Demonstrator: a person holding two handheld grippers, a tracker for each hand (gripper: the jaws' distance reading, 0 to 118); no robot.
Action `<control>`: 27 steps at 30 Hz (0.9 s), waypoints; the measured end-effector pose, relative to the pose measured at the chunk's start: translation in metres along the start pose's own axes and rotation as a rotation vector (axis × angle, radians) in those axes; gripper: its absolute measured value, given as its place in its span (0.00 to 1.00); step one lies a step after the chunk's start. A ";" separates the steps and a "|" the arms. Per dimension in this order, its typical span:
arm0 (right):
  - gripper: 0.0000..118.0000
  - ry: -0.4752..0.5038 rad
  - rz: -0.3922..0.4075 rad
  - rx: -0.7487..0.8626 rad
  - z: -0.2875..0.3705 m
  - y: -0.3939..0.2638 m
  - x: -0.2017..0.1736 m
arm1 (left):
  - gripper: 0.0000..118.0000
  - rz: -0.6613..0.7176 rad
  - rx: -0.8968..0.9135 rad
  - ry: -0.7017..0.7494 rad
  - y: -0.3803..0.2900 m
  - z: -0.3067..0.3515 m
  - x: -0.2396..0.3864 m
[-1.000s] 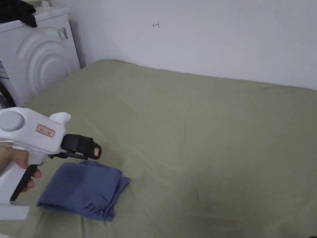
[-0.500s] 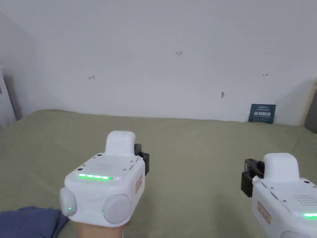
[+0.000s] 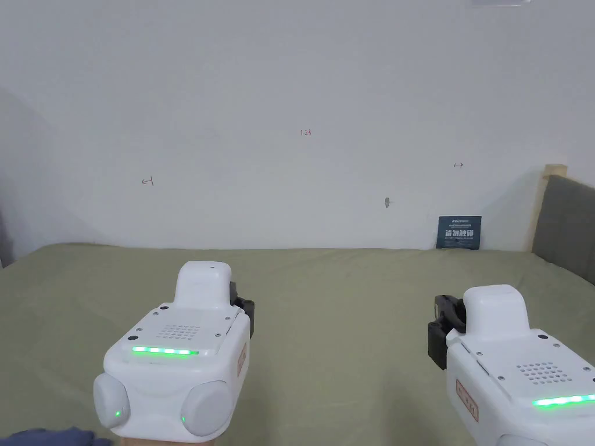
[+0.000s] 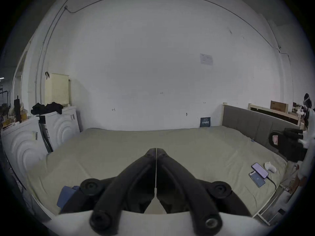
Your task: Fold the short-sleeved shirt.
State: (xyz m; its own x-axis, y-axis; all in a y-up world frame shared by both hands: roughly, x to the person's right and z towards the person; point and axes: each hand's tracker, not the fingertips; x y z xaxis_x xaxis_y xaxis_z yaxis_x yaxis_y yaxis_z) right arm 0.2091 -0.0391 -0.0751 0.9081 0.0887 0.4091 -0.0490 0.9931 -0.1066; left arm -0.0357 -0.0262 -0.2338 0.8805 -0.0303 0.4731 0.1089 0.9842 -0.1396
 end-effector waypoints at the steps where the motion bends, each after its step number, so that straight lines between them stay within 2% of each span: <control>1: 0.06 0.000 0.001 0.000 0.000 0.002 0.001 | 0.00 0.000 0.000 0.003 0.000 0.000 0.000; 5: 0.06 0.001 -0.004 0.004 -0.001 0.005 0.004 | 0.00 -0.008 0.001 0.007 0.000 -0.001 0.003; 6: 0.08 -0.003 -0.002 0.004 -0.001 0.005 0.004 | 0.03 -0.007 0.004 0.009 -0.001 -0.002 0.003; 7: 0.18 -0.004 -0.001 0.004 -0.002 0.005 0.005 | 0.12 -0.009 0.006 0.020 0.000 -0.001 0.006; 9: 0.91 -0.014 -0.007 0.002 -0.002 0.005 0.007 | 0.81 -0.012 0.008 0.023 0.000 -0.003 0.006; 10: 1.00 -0.022 -0.012 -0.009 -0.004 0.006 0.009 | 1.00 -0.021 -0.002 0.034 0.000 -0.005 0.006; 11: 1.00 -0.028 -0.017 -0.025 -0.008 0.006 0.011 | 1.00 -0.029 -0.025 0.034 -0.001 -0.009 0.007; 12: 1.00 -0.025 -0.030 0.039 -0.006 0.007 0.010 | 1.00 -0.033 0.023 0.046 -0.003 -0.007 0.005; 18: 1.00 -0.035 -0.012 0.002 -0.005 0.009 0.011 | 1.00 -0.014 -0.065 0.054 0.011 -0.007 0.007; 24: 1.00 -0.015 -0.018 -0.007 -0.004 0.010 0.010 | 1.00 0.092 -0.117 -0.146 0.015 -0.005 -0.001; 27: 1.00 0.000 -0.031 -0.013 -0.004 0.011 0.009 | 1.00 0.087 -0.098 -0.137 0.018 -0.001 0.002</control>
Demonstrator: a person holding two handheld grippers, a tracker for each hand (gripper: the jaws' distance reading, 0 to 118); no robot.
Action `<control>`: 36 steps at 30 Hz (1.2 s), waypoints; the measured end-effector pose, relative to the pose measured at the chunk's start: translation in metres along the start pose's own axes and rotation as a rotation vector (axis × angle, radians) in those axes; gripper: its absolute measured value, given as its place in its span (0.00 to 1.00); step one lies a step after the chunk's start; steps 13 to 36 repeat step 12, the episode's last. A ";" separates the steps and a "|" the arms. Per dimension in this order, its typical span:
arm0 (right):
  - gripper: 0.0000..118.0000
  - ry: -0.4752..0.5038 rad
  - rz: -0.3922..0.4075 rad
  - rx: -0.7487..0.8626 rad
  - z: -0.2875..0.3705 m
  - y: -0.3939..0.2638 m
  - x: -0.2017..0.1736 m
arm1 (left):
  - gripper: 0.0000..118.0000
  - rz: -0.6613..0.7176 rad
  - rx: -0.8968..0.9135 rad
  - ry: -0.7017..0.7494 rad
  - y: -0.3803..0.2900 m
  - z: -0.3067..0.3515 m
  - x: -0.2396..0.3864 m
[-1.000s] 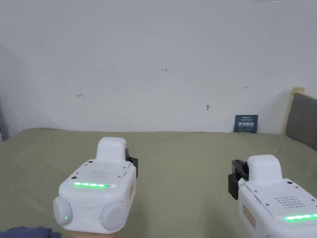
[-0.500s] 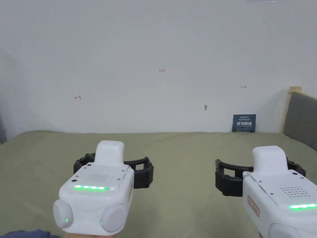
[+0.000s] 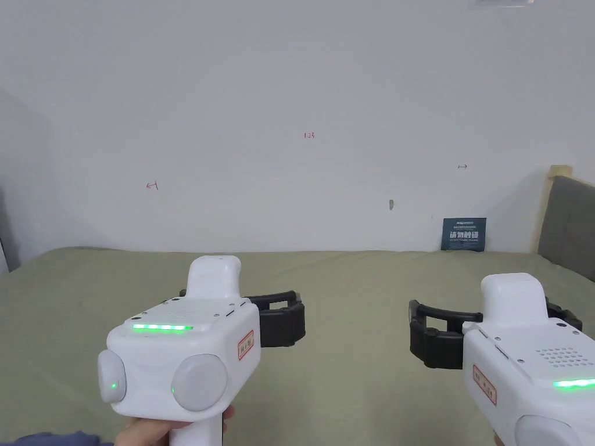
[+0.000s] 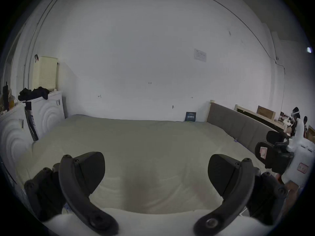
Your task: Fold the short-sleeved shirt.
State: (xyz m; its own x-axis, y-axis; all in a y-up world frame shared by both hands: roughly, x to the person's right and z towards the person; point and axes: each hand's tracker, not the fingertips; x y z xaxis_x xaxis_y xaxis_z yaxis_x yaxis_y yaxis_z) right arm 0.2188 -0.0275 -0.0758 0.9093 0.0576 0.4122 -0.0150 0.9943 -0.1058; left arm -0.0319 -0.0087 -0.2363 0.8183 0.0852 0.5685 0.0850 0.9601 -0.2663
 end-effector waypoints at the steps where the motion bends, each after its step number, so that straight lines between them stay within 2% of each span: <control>1: 1.00 0.010 -0.003 -0.003 0.000 0.000 0.000 | 1.00 -0.002 -0.001 0.005 0.001 0.000 0.001; 3: 1.00 0.028 -0.006 0.002 0.002 0.000 0.000 | 1.00 0.014 -0.012 0.030 0.001 0.000 0.003; 4: 1.00 0.030 -0.004 0.002 0.002 0.000 -0.001 | 1.00 -0.014 -0.022 0.094 0.001 0.001 0.005; 8: 1.00 0.031 0.004 0.010 0.004 0.000 -0.002 | 1.00 -0.043 -0.069 0.104 0.003 -0.004 0.007; 12: 1.00 0.033 0.004 0.008 0.004 0.000 -0.002 | 0.99 0.024 -0.107 0.150 0.007 -0.012 0.001; 36: 1.00 0.033 0.004 0.008 0.004 0.000 -0.002 | 0.99 0.024 -0.107 0.150 0.007 -0.012 0.001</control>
